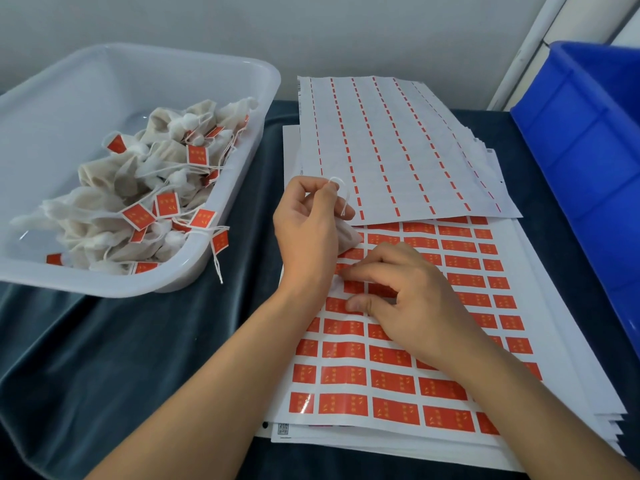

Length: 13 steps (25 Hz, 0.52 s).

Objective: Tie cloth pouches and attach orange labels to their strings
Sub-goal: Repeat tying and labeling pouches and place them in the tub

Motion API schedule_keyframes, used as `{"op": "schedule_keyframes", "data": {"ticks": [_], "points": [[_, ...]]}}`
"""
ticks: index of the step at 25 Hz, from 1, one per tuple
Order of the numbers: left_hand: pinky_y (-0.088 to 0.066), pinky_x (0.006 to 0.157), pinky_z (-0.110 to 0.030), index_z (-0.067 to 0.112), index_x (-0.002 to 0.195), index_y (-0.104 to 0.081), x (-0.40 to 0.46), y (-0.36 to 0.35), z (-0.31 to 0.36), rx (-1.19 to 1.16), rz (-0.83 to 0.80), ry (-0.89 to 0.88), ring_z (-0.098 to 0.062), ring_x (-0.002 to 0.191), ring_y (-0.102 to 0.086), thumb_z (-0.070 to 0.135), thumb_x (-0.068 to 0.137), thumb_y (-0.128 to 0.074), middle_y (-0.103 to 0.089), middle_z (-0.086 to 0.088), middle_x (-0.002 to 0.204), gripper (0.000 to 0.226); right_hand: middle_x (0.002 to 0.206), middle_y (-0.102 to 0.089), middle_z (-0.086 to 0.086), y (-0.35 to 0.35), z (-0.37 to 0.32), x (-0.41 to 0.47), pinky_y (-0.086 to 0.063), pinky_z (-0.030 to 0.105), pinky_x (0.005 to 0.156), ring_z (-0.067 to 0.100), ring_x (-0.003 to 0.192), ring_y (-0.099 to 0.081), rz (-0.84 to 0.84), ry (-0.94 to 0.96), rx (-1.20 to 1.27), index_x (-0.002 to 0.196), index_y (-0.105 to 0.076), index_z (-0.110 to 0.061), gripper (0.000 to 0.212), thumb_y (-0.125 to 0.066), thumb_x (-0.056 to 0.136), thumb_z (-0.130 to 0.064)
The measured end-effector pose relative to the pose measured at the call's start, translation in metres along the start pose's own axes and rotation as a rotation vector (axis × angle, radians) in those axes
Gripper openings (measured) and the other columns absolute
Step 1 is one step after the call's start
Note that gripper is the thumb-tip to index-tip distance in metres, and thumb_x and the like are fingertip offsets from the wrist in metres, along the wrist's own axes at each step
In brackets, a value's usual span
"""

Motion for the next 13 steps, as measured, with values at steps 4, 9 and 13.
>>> {"op": "schedule_keyframes", "data": {"ticks": [4, 9, 13], "points": [[-0.057, 0.062, -0.022, 0.011, 0.093, -0.062, -0.0016, -0.0006, -0.0002, 0.017, -0.007, -0.002, -0.008, 0.064, -0.067, 0.017, 0.103, -0.059, -0.067, 0.003, 0.067, 0.012, 0.110, -0.049, -0.033, -0.0009, 0.0030, -0.0002, -0.030, 0.007, 0.087, -0.008, 0.104, -0.047, 0.010, -0.031, 0.015, 0.117, -0.073, -0.037, 0.032, -0.080, 0.086, -0.035], [-0.054, 0.054, -0.022, 0.009, 0.093, -0.061, -0.0035, -0.0042, 0.0008, 0.014, 0.002, -0.002, -0.009, 0.055, -0.064, 0.016, 0.102, -0.060, -0.066, 0.002, 0.066, 0.012, 0.108, -0.050, -0.035, -0.0019, 0.0037, 0.0008, -0.032, 0.007, 0.087, -0.014, 0.105, -0.047, 0.025, -0.017, 0.044, 0.112, -0.075, -0.036, 0.027, -0.080, 0.085, -0.036], [-0.054, 0.058, -0.020, 0.008, 0.094, -0.060, -0.0023, -0.0011, 0.0017, -0.015, -0.011, -0.003, -0.009, 0.059, -0.065, 0.014, 0.104, -0.058, -0.066, 0.004, 0.067, 0.011, 0.118, -0.054, -0.030, -0.0013, -0.0009, -0.0018, -0.034, 0.009, 0.089, -0.009, 0.114, -0.045, 0.040, 0.015, 0.075, 0.118, -0.072, -0.036, 0.037, -0.069, 0.087, -0.056]]}}
Point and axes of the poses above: each hand's wrist, its own x-axis towards the middle knuckle, its own y-axis out of the back of the hand, z = x × y, the point moved 6 cm from there along x, towards the middle knuckle
